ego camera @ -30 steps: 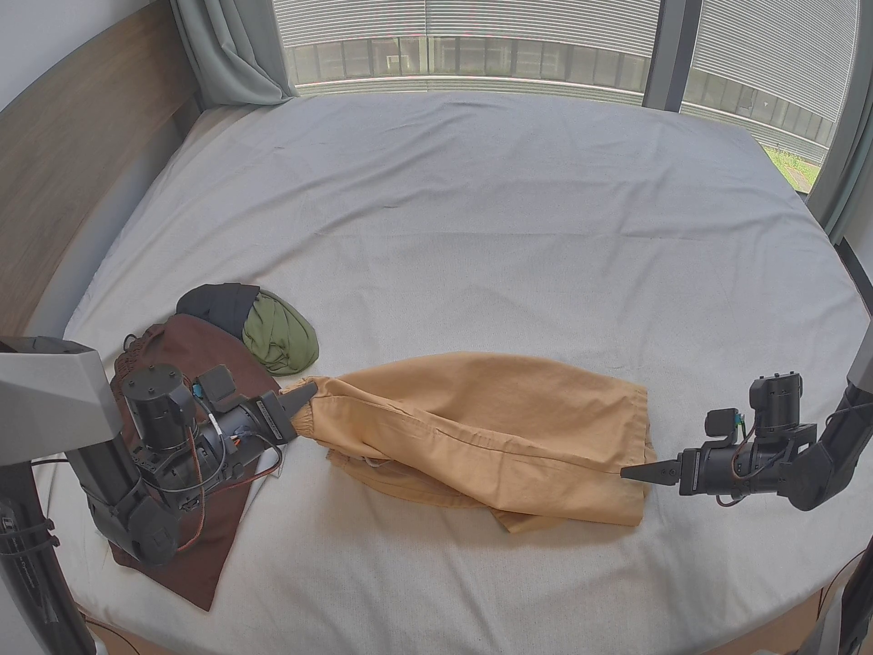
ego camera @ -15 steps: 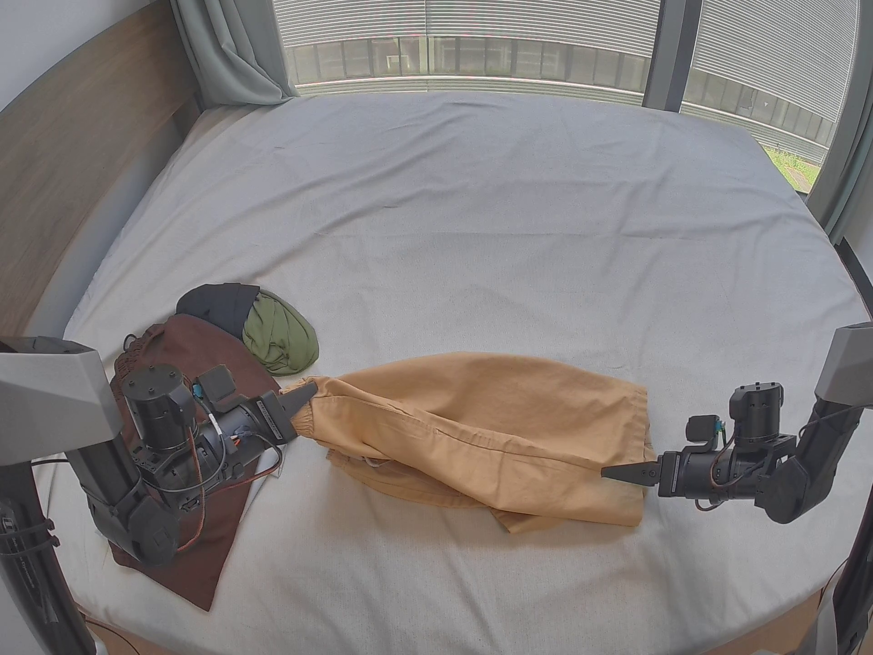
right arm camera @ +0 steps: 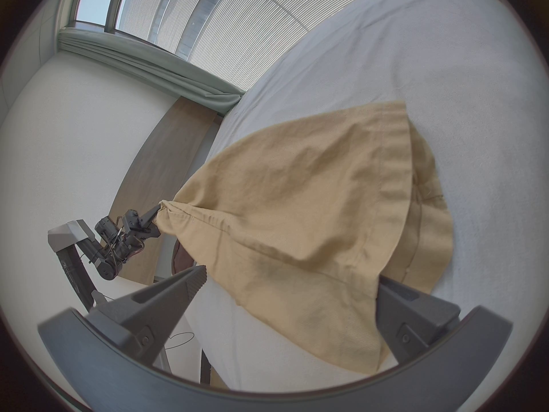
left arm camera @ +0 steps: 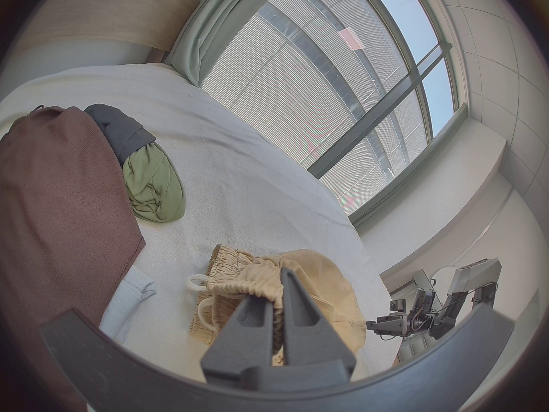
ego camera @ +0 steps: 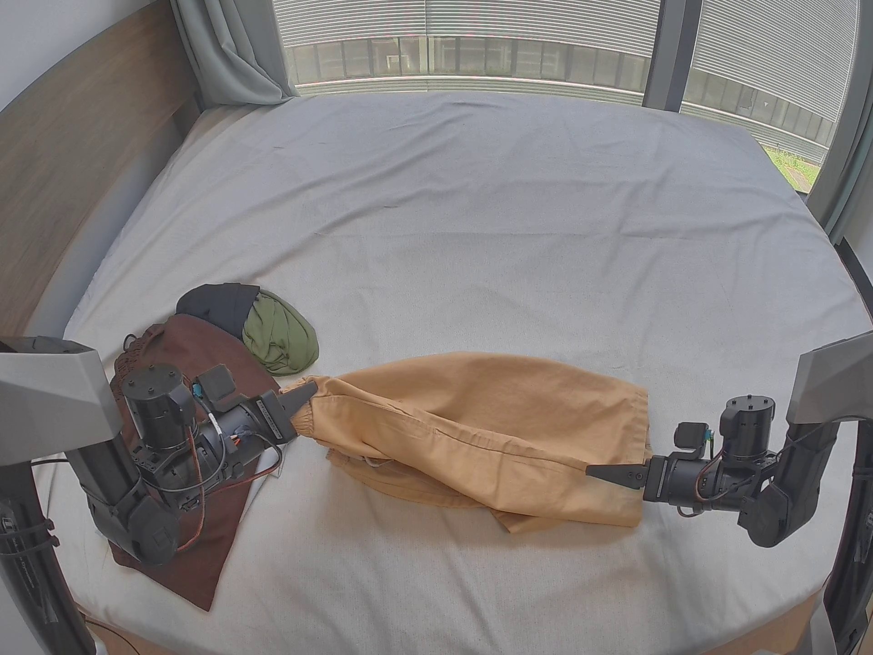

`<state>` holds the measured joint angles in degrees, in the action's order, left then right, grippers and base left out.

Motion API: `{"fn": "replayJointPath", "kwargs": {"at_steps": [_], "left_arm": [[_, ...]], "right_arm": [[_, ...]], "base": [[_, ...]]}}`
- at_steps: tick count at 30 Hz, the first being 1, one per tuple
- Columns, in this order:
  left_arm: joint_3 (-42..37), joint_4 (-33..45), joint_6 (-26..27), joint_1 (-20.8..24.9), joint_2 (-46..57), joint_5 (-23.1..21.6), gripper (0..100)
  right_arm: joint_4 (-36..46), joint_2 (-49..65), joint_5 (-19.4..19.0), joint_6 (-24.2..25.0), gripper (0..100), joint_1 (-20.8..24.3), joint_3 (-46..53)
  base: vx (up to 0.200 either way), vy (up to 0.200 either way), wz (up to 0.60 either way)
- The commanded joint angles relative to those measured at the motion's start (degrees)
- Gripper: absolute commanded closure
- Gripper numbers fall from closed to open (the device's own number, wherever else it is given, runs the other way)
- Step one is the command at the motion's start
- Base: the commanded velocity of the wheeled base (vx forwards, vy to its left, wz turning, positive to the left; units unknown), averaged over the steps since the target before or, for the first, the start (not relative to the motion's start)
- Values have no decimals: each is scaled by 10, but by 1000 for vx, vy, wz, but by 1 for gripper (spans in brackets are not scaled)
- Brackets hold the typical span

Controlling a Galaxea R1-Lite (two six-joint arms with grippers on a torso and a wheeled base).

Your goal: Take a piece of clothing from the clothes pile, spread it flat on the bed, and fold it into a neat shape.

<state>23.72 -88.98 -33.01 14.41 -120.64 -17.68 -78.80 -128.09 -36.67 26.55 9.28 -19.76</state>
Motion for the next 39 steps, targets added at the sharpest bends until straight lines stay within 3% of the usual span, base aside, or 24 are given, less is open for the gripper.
{"fn": "replayJointPath", "kwargs": {"at_steps": [1,9,15,16,22,29,39], "left_arm": [[-1,-1,0,0,1,0,100],[0,-1,0,0,1,0,100],[0,-1,0,1,1,0,100],[0,-1,0,1,1,0,100],[1,-1,-1,0,1,0,100],[5,-1,-1,0,-1,0,100],[7,-1,-1,-1,-7,0,100]], "right_arm": [[-3,-7,-1,1,0,9,6],[-23,-10,-1,2,0,10,1],[-94,-56,2,8,0,9,4],[-94,-57,1,10,100,9,6],[-94,-44,-4,9,100,4,15],[-94,18,-60,11,100,-19,34],[-94,28,-92,11,100,-39,40]], "base": [[0,0,0],[0,0,0],[0,0,0],[0,0,0],[0,0,0],[0,0,0],[0,0,0]]}}
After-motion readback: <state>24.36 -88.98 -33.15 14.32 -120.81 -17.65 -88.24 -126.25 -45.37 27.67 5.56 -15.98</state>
